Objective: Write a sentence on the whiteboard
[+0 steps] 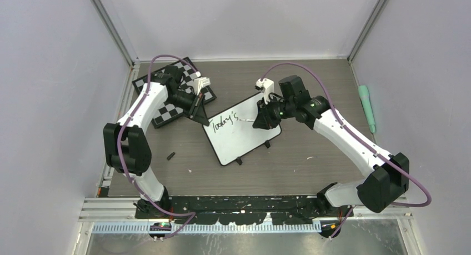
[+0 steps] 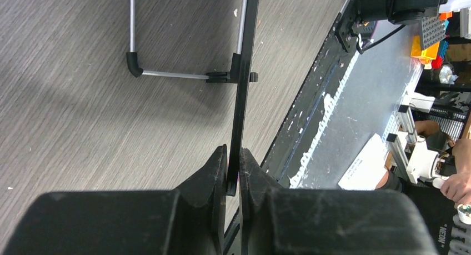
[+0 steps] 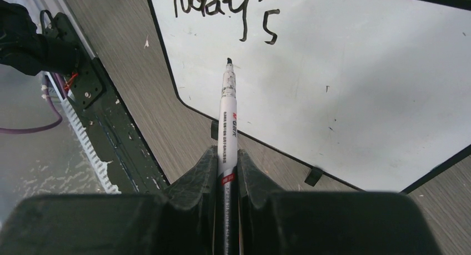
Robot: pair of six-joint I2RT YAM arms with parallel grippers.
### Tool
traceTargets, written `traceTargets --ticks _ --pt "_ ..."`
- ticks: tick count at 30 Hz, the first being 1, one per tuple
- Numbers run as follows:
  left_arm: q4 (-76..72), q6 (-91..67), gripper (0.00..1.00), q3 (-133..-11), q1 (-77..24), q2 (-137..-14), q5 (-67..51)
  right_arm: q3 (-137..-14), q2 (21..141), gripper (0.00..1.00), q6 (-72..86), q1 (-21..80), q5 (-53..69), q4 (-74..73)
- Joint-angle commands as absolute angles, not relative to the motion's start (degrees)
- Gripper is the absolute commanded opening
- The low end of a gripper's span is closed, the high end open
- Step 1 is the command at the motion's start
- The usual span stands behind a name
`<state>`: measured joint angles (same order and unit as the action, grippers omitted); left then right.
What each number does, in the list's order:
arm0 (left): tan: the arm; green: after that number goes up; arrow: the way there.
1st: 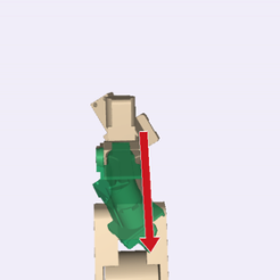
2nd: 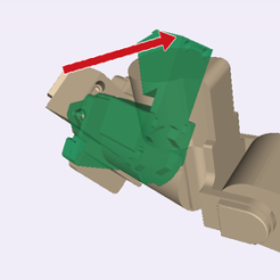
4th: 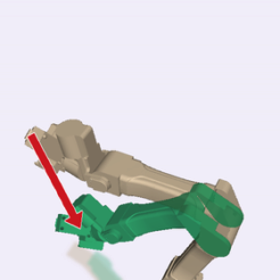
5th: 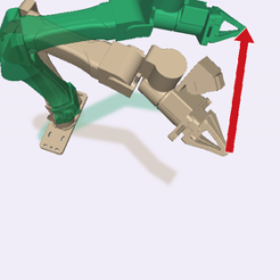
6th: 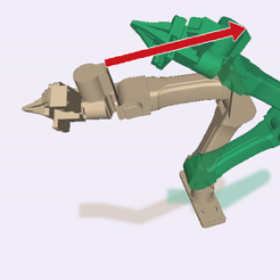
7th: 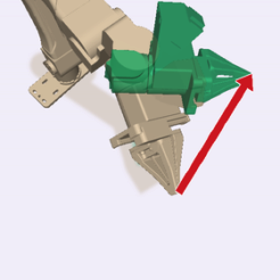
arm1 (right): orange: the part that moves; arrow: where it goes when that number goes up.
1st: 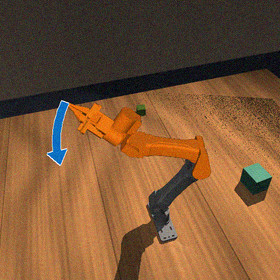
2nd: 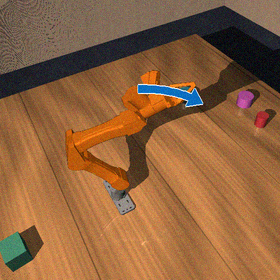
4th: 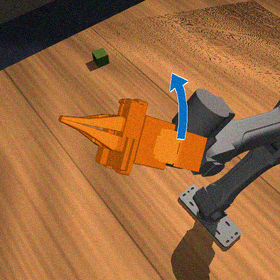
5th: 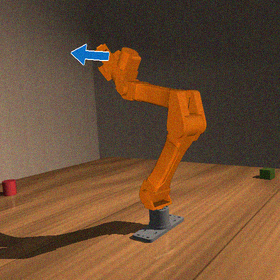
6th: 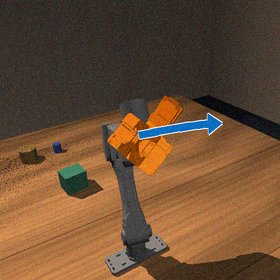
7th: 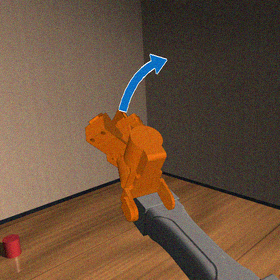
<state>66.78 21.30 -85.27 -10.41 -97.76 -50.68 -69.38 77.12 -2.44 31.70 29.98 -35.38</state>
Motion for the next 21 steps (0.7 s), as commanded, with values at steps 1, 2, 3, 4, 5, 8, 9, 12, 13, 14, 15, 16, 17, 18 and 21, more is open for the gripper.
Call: traceTargets --ticks 1,2,3,4,5,8,9,12,13,14,15,16,17,18,21 --pt "65.9 20.94 0.11 -87.29 -10.63 -97.25 -48.58 -69.4 74.51 0.0 -1.79 30.84 32.22 -32.33" --pt "65.53 20.61 0.15 -87.09 -10.68 -97.05 -48.74 -69.29 74.59 0.0 -2.03 30.74 32.17 -32.27" --pt "64.88 20.13 0.19 -86.71 -10.64 -96.84 -49.03 -69.2 74.62 0.0 -2.29 30.76 32.17 -32.26" --pt "64.42 19.81 0.23 -86.4 -10.64 -96.66 -49.38 -69.13 74.62 0.0 -2.5 30.74 31.87 -32.26" --pt "64.13 19.69 0.27 -86.06 -10.63 -96.5 -49.81 -69.09 74.55 0.0 -2.54 30.68 31.37 -32.14" --pt "64.19 19.81 0.33 -85.58 -10.63 -96.24 -51.06 -69.01 74.31 0.0 -2.95 30.61 28.82 -31.99" --pt "64.35 20.13 0.34 -85.6 -10.63 -96.41 -51.39 -68.85 74.36 0.0 -3.13 30.66 27.98 -31.93" --pt "65.18 20.75 0.34 -85.93 -10.63 -96.72 -52.33 -68.58 74.39 0.0 -3.71 30.65 25.79 -31.78" --pt "65.25 20.84 0.34 -86.1 -10.63 -96.94 -52.3 -68.58 74.39 0.0 -3.96 30.67 25.45 -31.74" --pt "65.54 21.14 0.33 -86.35 -10.63 -97.07 -52.34 -68.56 74.39 0.0 -4.14 30.63 25.25 -31.73" --pt "65.71 21.42 0.31 -86.58 -10.63 -97.25 -52.33 -68.6 74.33 0.0 -4.32 30.67 25.39 -31.73" --pt "65.88 21.57 0.28 -86.86 -10.63 -97.41 -52.27 -68.64 74.4 0.0 -4.39 30.67 25.4 -31.73" --pt "66.11 21.79 0.26 -87.14 -10.63 -97.65 -52.05 -68.77 74.44 0.0 -4.39 30.63 25.33 -31.73" --pt "66.17 21.87 0.23 -87.41 -10.63 -97.84 -51.77 -68.88 74.44 0.0 -4.39 30.66 25.37 -31.73" --pt "66.21 22.04 0.16 -88.53 -10.68 -98.81 -50.22 -69.08 74.45 0.0 -4.26 30.66 25.65 -31.73"
